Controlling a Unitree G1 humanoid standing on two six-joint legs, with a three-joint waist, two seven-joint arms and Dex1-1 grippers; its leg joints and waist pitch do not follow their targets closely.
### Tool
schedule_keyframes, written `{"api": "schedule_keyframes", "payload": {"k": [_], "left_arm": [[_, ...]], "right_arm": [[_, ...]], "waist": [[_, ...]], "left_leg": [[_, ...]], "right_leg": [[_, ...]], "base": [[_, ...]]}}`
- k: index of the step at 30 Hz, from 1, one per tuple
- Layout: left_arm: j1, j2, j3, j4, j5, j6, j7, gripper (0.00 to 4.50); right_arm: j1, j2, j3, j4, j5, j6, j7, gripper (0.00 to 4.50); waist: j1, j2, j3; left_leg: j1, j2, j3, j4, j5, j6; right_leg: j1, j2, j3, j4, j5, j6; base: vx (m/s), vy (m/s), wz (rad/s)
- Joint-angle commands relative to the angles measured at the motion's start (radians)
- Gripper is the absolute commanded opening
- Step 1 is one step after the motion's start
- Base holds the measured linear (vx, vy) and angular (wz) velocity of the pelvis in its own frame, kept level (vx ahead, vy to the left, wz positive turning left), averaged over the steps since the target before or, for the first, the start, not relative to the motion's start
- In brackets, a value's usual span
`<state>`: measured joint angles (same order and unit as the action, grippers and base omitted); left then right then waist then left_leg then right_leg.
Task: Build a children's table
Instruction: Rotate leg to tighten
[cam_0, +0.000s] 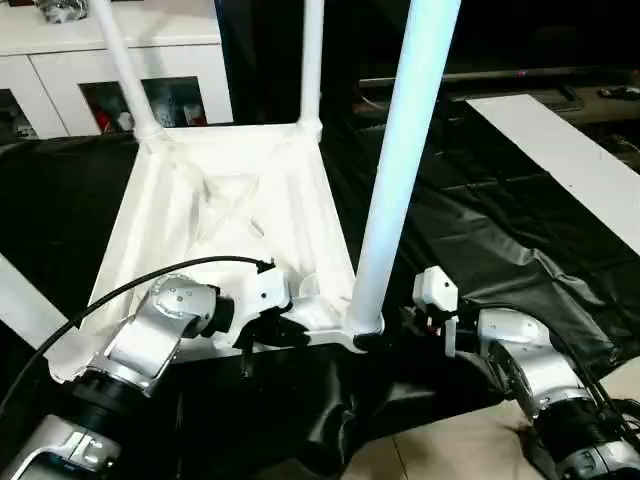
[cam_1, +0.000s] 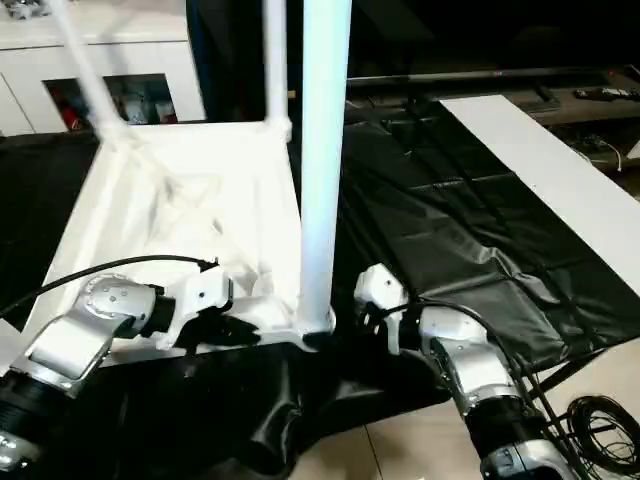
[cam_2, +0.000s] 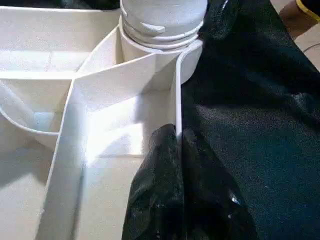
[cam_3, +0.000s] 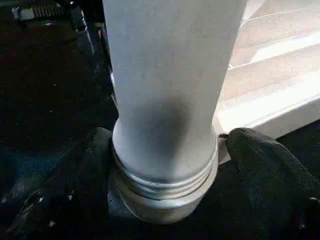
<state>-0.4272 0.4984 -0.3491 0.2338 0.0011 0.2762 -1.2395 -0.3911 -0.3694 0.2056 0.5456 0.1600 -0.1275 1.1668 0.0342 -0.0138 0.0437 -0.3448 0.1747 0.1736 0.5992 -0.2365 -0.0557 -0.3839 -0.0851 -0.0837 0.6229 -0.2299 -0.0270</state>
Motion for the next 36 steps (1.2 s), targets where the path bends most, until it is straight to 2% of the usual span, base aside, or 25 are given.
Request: {"api": "schedule_keyframes", "payload": {"k": [1, 3, 6, 18, 24, 27, 29, 36], "left_arm": [[0.023, 0.008, -0.061, 0.024, 0.016, 0.009, -0.04, 0.0], [0.024, 0.01, -0.06, 0.021, 0.017, 0.009, -0.046, 0.0], [0.024, 0.009, -0.062, 0.023, 0.017, 0.011, -0.045, 0.0], [0.022, 0.011, -0.072, 0.028, 0.019, 0.012, -0.036, 0.0], [0.024, 0.011, -0.076, 0.025, 0.02, 0.016, -0.036, 0.0], [0.027, 0.012, -0.077, 0.023, 0.019, 0.016, -0.034, 0.0], [0.029, 0.013, -0.077, 0.022, 0.019, 0.016, -0.034, 0.0], [0.039, 0.017, -0.078, 0.012, 0.017, 0.023, -0.034, 0.0]], "right_arm": [[-0.023, -0.013, -0.01, 0.015, -0.007, -0.016, -0.01, 3.87], [-0.033, -0.005, -0.017, 0.034, -0.012, -0.035, -0.014, 3.87], [-0.033, 0.003, -0.025, 0.031, 0.003, -0.045, -0.012, 3.87], [-0.032, 0.016, -0.019, 0.042, 0.011, -0.091, 0.022, 3.87], [-0.037, 0.017, -0.013, 0.065, 0.005, -0.092, 0.031, 3.16], [-0.038, 0.018, -0.013, 0.072, 0.006, -0.095, 0.037, 3.05], [-0.04, 0.019, -0.014, 0.075, 0.008, -0.096, 0.038, 2.77], [-0.039, 0.027, -0.021, 0.081, 0.017, -0.092, 0.05, 2.66]], "waist": [[-0.003, 0.005, -0.043], [-0.003, 0.004, -0.041], [-0.003, 0.004, -0.04], [-0.003, 0.003, -0.042], [-0.002, 0.0, -0.044], [-0.002, -0.002, -0.044], [-0.002, -0.001, -0.044], [-0.001, -0.003, -0.047]], "left_leg": [[-0.006, 0.065, -0.017, -0.072, -0.029, 0.121], [-0.006, 0.065, -0.017, -0.072, -0.027, 0.129], [-0.006, 0.066, -0.017, -0.073, -0.042, 0.124], [-0.006, 0.066, -0.017, -0.07, -0.015, 0.137], [-0.005, 0.066, -0.017, -0.069, -0.014, 0.14], [-0.005, 0.066, -0.017, -0.069, -0.005, 0.145], [-0.006, 0.066, -0.017, -0.069, -0.008, 0.146], [-0.005, 0.065, -0.017, -0.066, 0.01, 0.152]], "right_leg": [[0.048, -0.075, 0.064, -0.063, 0.018, -0.3], [0.048, -0.075, 0.063, -0.063, 0.02, -0.303], [0.049, -0.076, 0.063, -0.066, -0.01, -0.298], [0.048, -0.074, 0.063, -0.062, 0.023, -0.304], [0.049, -0.076, 0.063, -0.062, 0.008, -0.302], [0.049, -0.075, 0.062, -0.06, 0.015, -0.303], [0.048, -0.076, 0.062, -0.061, 0.009, -0.302], [0.049, -0.076, 0.062, -0.058, 0.025, -0.304]], "base": [[0.0, 0.0, 0.0], [0.0, 0.0, 0.0], [0.0, 0.0, 0.0], [0.0, 0.0, 0.0], [0.0, 0.0, 0.0], [0.0, 0.0, 0.0], [0.0, 0.0, 0.0], [0.0, 0.0, 0.0]]}}
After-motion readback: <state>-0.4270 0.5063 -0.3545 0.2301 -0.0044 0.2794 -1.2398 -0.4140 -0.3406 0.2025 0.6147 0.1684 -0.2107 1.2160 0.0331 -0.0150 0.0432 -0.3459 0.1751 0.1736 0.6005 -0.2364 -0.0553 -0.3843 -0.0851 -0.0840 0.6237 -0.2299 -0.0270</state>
